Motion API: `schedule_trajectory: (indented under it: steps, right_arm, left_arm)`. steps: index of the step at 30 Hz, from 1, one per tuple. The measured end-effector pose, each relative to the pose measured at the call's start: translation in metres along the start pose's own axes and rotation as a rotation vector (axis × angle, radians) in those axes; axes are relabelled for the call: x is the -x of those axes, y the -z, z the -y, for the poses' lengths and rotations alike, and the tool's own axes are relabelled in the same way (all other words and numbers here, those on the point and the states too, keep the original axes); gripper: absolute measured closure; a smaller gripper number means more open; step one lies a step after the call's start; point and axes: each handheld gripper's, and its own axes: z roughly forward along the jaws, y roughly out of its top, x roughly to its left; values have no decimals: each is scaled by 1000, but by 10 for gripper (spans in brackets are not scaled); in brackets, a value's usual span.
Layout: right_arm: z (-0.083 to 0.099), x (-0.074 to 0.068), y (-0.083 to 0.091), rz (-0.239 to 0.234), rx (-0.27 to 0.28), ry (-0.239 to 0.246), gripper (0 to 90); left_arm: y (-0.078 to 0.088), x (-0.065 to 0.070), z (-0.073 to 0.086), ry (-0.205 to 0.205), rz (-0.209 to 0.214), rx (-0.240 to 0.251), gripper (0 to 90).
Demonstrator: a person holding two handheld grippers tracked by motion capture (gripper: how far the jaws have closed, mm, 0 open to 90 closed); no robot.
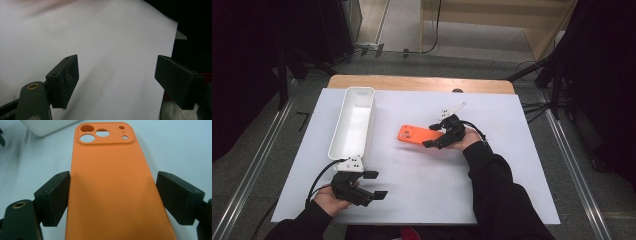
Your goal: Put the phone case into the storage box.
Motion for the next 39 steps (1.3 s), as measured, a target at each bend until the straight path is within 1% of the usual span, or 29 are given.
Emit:
schedule_trajectory:
  steps: [1,2,3,4,5,7,8,9,11,12,13,14,15,16,17,18,19,20,22,24,26,27,29,30,34,35,38,39]
  right_arm:
    - [-1,-1,3,-4,16,-23,141]
    - [-1,-1,3,-4,16,-23,141]
    - [-2,-2,5,-7,26,-50,141]
    - [-3,-3,8,-16,43,-65,141]
    - [-4,-5,10,-6,53,-81,141]
    - [-5,-11,15,-18,81,-99,141]
    - [-6,-13,16,-15,84,-106,141]
    - [-7,-17,18,-5,87,-105,141]
    - [-9,-26,21,39,82,-113,141]
    - [-10,-29,22,42,88,-125,141]
    - [-10,-33,23,55,84,-131,142]
    - [-8,-38,25,65,93,-142,142]
    - [-8,-38,25,65,93,-142,142]
    - [-7,-40,25,80,98,-153,142]
    - [-4,-44,27,80,108,-186,143]
    - [-2,-46,28,81,117,-203,142]
    - [-1,-47,29,79,126,-216,143]
    - [-1,-47,29,79,126,-216,143]
    - [1,-50,31,81,130,-254,143]
    - [2,-53,33,89,138,-268,143]
    - [4,-57,35,91,147,-278,143]
    - [4,-59,35,90,155,-280,143]
    - [5,-66,36,97,156,-278,143]
    - [5,-69,36,105,160,-281,143]
    - [7,-80,36,99,177,-297,143]
    - [8,-83,37,105,182,-297,143]
    - [13,-90,42,99,209,-312,144]
    - [13,-90,42,99,209,-312,144]
  left_arm:
    - [0,0,0,0,0,0,198]
    - [0,0,0,1,0,0,197]
    - [0,0,0,2,0,0,197]
    - [0,0,0,6,2,2,197]
    - [0,0,0,7,3,3,198]
    - [0,0,-1,10,5,5,198]
    - [0,0,-1,10,5,6,197]
    - [0,0,-1,13,6,6,198]
    - [0,0,-1,13,6,5,198]
    - [0,0,-1,14,10,5,198]
    - [0,0,-2,15,12,6,198]
    - [0,1,-2,18,14,8,198]
    - [0,1,-2,18,14,8,198]
    - [1,2,-2,20,16,9,198]
    - [1,2,-2,21,16,9,198]
    - [0,2,-2,24,15,11,198]
    - [0,2,-2,24,15,11,198]
    - [0,2,-3,26,16,12,198]
    - [1,1,-3,33,19,13,198]
    - [1,1,-4,39,19,17,198]
    - [1,2,-4,30,20,19,199]
    - [1,3,-5,28,13,20,199]
    - [0,4,-5,26,11,15,199]
    - [0,5,-6,31,10,15,199]
    - [0,7,-9,43,17,16,199]
    - [0,7,-10,49,20,22,199]
    - [1,9,-13,53,22,31,199]
    - [1,10,-14,55,20,30,199]
